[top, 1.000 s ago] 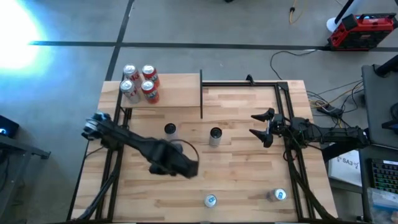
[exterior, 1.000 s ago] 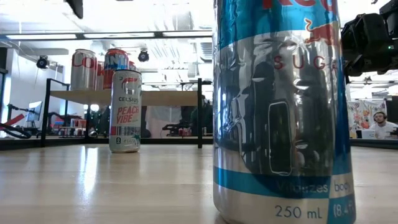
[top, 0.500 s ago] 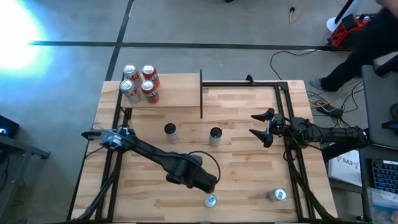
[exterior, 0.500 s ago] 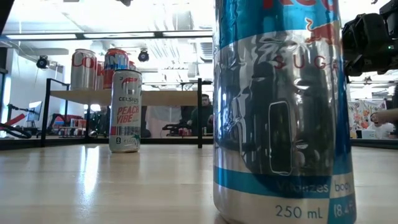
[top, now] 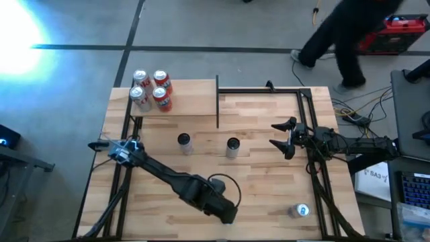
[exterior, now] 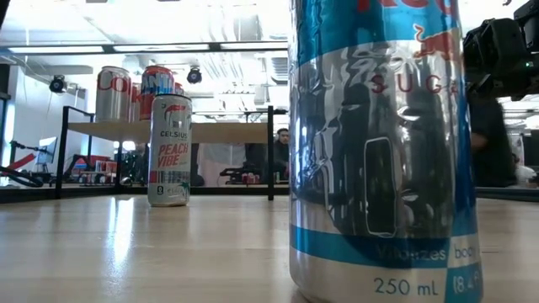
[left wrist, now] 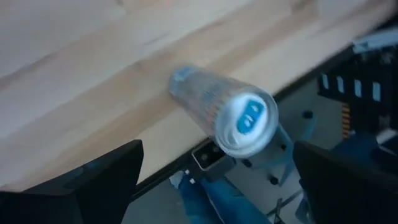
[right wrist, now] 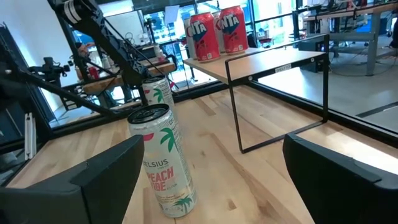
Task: Place canned beverage on shelf
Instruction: Move the left blue soda can below the left white pink soda can
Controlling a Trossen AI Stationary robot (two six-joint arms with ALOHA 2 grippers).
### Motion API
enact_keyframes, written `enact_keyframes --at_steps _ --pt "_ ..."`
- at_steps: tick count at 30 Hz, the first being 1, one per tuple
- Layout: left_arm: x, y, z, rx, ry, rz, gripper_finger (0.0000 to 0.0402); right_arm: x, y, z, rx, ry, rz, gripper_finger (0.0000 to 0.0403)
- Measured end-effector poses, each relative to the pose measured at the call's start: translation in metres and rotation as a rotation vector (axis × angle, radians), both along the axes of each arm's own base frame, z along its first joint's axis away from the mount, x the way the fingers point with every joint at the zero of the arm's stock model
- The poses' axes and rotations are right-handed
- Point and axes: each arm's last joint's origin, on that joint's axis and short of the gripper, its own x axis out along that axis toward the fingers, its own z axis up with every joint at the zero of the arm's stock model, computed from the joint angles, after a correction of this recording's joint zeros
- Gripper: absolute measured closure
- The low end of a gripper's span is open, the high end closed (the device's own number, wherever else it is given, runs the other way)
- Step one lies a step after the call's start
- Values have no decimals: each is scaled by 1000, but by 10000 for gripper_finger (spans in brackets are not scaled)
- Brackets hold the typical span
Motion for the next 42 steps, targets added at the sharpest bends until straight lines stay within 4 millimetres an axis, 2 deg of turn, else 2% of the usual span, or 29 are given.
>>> enact_keyframes --at_steps 4,15,25,42 --pt "3 -8 -2 -2 -50 -56 4 0 0 0 0 0 0 35" --pt "16 -29 -26 25 -132 -208 4 0 0 0 0 1 0 35" --pt "13 -44 -45 126 -121 -214 4 0 0 -1 0 7 0 35" --pt "13 -47 -48 270 -184 -198 4 0 0 -1 0 7 0 35"
